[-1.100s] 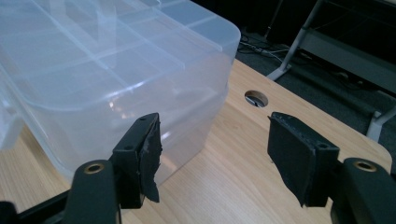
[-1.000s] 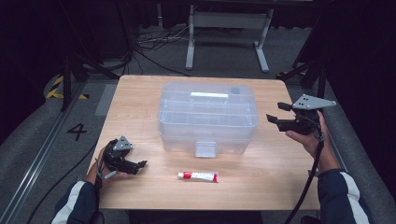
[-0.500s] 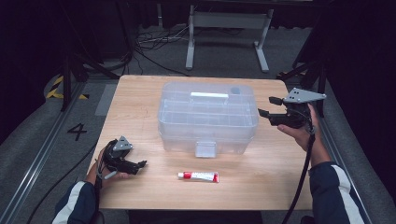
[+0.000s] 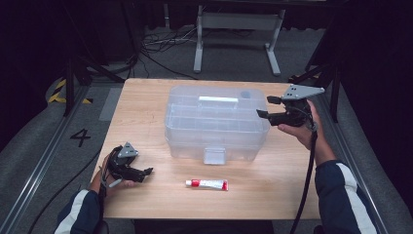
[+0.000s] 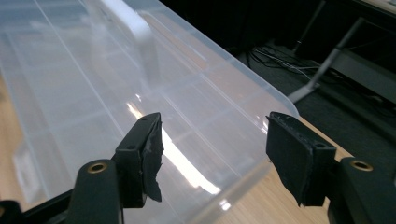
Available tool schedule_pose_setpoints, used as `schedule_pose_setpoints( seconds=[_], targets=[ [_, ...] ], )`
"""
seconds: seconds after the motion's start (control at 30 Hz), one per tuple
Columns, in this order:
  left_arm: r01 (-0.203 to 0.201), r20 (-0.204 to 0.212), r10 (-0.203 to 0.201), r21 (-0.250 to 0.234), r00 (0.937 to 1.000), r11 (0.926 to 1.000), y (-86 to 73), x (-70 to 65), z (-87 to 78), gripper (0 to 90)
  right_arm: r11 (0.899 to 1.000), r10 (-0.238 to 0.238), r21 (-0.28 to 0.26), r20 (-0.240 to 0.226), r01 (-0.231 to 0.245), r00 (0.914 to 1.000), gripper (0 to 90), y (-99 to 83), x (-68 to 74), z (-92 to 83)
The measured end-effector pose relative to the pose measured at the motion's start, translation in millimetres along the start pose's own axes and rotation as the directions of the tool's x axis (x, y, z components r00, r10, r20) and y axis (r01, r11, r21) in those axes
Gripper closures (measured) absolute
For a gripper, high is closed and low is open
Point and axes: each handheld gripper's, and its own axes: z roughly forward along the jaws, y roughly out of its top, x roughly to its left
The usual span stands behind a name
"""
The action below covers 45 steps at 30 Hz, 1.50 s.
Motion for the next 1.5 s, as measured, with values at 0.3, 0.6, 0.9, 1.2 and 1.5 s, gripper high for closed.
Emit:
schedule_pose_setpoints(
  seconds=[0.3, 0.6, 0.9, 1.2, 1.5],
  targets=[
    [0.002, -0.001, -0.002, 0.0, 1.0, 1.0, -0.1, -0.2, 0.0, 7.2, 0.998, -0.053, 0.026, -0.041, 0.054, 0.9977, 40.6, 18.9, 10.4, 17.8],
    [-0.001, -0.002, 0.001, 0.0, 1.0, 1.0, -0.1, -0.1, -0.2, 7.3, 0.997, -0.064, 0.035, -0.074, 0.067, 0.9951, 41.4, 33.1, 13.1, 31.3],
    [-0.003, -0.003, 0.003, 0.0, 1.0, 1.0, 0.0, 0.0, -0.2, 7.3, 0.992, -0.088, 0.081, -0.099, 0.096, 0.9912, 43.9, 41.0, 21.0, 46.1],
    [-0.001, 0.007, 0.001, 0.005, 1.0, 1.0, 4.8, 1.7, 1.0, 10.9, 0.985, -0.125, 0.103, -0.097, 0.135, 0.9873, 48.4, 51.8, 28.6, 55.4],
    [-0.053, 0.027, 0.054, -0.047, 0.9982, 0.9975, 37.4, -4.7, 1.1, 18.4, 0.969, -0.176, 0.158, -0.091, 0.189, 0.9802, 59.8, 66.4, 39.4, 67.0]
  ],
)
